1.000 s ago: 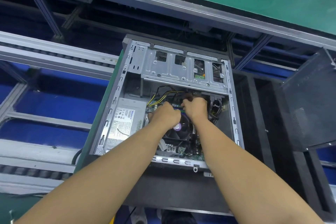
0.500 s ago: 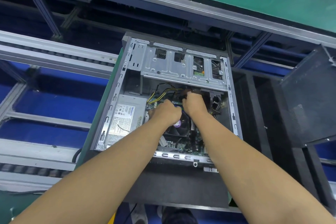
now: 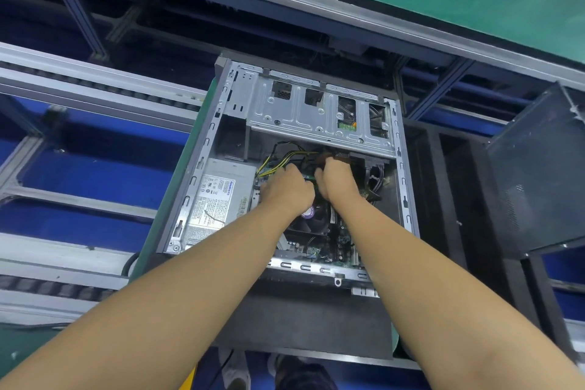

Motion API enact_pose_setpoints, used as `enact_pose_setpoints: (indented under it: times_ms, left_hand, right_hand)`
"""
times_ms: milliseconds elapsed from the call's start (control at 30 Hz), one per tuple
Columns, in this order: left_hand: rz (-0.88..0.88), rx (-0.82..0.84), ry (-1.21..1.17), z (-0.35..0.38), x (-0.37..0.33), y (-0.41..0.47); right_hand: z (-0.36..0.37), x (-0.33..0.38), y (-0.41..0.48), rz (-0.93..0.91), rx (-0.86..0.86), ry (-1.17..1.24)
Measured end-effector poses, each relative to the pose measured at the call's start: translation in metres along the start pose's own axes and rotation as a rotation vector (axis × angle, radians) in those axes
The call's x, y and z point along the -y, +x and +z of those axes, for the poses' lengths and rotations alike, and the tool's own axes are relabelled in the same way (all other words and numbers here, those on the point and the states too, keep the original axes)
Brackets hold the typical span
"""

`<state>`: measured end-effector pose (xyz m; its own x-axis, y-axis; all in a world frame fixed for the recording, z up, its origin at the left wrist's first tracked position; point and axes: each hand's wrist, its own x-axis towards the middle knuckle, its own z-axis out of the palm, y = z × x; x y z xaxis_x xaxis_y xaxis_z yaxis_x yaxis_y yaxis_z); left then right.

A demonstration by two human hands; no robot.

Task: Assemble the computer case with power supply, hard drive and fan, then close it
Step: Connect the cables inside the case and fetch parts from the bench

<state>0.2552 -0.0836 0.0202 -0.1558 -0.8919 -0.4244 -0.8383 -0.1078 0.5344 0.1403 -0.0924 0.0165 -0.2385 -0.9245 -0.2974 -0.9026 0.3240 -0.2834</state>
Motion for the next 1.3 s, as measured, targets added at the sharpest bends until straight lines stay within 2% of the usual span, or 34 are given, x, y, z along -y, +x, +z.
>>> enact_pose_setpoints:
  times_ms: [133, 233, 400, 633, 733, 833, 900, 1033, 1167, 1300]
  left_hand:
    - [0.197, -0.114, 0.135, -0.006, -0.005, 0.019]
    - [0.246, -0.107, 0.256, -0.007, -0.014, 0.034]
    - [0.293, -0.095, 0.3, -0.004, -0.018, 0.05]
    - [0.453, -0.121, 0.51, -0.005, -0.018, 0.05]
    - [0.497, -0.115, 0.536, -0.007, -0.017, 0.048]
    - [0.463, -0.103, 0.519, -0.009, -0.019, 0.046]
    - [0.411, -0.106, 0.478, -0.009, -0.019, 0.045]
    - [0.344, -0.142, 0.375, -0.007, -0.016, 0.048]
    - [0.363, -0.195, 0.383, -0.002, -0.01, 0.056]
    - [0.398, -0.163, 0.476, 0.0, -0.005, 0.07]
  right_hand:
    - [0.002, -0.007, 0.0, 0.098, -0.014, 0.225]
    - [0.003, -0.011, 0.001, 0.151, -0.034, 0.334]
    - [0.001, -0.012, -0.002, 0.257, -0.049, 0.596]
    - [-0.012, -0.007, -0.018, 0.353, 0.016, 0.893]
    - [-0.014, -0.005, -0.026, 0.331, -0.001, 0.882]
    - [-0.015, -0.004, -0.034, 0.334, 0.023, 0.871]
    - [-0.017, -0.002, -0.043, 0.257, 0.123, 0.806]
    - [-0.02, -0.002, -0.055, 0.225, 0.254, 0.608]
    - [-0.018, -0.014, -0.064, 0.188, 0.248, 0.599]
    - [-0.015, -0.02, -0.068, 0.115, 0.225, 0.632]
